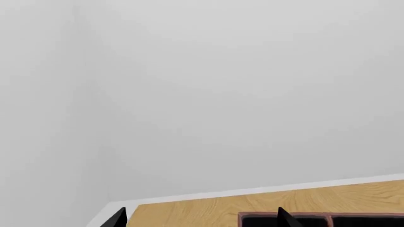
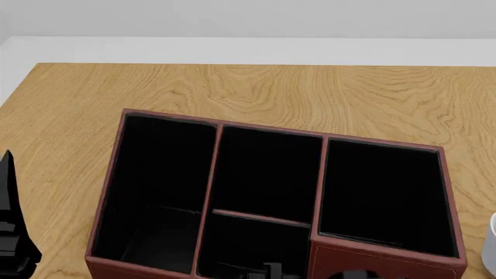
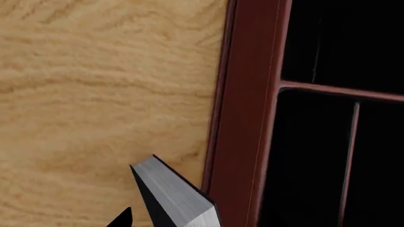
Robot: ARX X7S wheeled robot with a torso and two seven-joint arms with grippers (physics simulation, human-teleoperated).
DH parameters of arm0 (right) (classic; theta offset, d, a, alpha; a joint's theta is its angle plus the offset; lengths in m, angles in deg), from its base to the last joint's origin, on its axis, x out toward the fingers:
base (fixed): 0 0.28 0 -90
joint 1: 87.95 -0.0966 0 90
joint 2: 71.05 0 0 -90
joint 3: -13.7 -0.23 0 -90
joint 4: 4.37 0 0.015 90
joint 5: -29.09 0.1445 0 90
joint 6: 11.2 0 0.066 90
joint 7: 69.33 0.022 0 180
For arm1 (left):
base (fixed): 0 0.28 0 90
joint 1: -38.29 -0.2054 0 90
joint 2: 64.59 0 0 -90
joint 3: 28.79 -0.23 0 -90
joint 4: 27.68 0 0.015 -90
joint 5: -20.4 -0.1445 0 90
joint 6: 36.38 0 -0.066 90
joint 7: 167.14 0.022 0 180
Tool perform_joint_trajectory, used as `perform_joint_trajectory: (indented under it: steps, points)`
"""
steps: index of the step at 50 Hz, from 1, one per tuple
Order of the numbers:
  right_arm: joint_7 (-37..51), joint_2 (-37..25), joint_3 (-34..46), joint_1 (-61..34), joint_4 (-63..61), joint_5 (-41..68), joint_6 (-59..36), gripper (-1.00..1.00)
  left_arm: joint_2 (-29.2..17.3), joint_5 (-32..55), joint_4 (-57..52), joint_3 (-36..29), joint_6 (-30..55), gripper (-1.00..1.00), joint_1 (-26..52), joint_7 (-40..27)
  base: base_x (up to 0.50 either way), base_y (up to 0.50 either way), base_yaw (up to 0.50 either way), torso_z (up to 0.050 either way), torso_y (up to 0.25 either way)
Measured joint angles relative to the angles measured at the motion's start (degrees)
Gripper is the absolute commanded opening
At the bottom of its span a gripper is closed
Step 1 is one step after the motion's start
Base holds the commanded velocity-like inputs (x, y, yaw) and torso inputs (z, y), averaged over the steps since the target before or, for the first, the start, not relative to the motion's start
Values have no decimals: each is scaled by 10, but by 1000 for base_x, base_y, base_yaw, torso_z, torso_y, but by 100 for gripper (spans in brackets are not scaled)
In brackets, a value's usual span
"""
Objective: Pick up the book and place it in the front compartment of the caddy.
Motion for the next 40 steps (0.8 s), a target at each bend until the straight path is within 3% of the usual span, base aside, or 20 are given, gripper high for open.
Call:
perform_joint_trajectory:
  steps: [40]
  points:
    - [-63,-28,73,34,32,-113,57,100,-5,7,-5,-10,-2,100,13,-12,0,0,0,0,0]
